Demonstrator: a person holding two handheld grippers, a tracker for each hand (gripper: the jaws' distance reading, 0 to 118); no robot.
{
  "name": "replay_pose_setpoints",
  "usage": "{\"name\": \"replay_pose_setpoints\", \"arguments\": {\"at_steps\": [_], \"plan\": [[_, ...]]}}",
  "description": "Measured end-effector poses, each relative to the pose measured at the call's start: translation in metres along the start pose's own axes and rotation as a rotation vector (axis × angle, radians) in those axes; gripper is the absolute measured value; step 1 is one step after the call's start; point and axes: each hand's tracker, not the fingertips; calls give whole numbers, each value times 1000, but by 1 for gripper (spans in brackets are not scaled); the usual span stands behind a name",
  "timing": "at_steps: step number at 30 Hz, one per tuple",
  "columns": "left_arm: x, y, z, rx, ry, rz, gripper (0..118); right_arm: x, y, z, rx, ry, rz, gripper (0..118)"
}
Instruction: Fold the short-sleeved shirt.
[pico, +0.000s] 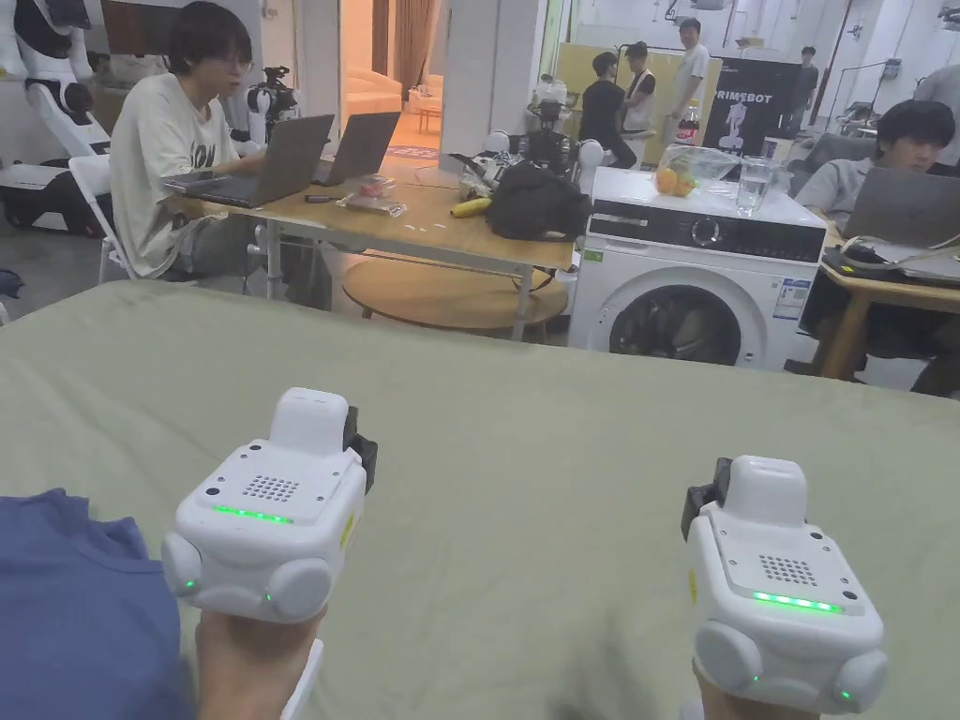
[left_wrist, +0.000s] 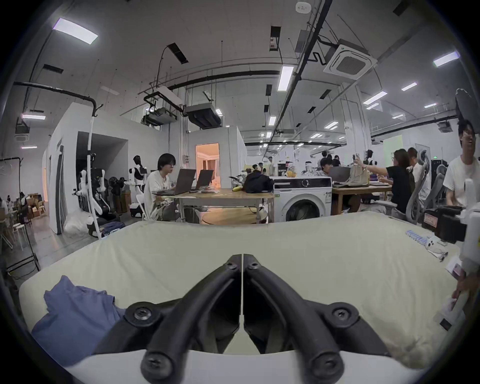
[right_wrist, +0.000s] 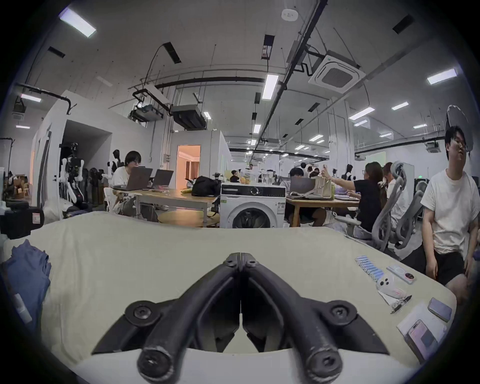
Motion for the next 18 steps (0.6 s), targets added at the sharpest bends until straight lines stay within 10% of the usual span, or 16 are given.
{"name": "replay_pose_setpoints", "arguments": {"at_steps": [18], "plan": [[-56,-1,15,-177,91,68,0,-36,11,1,-60,65,-62,0]]}}
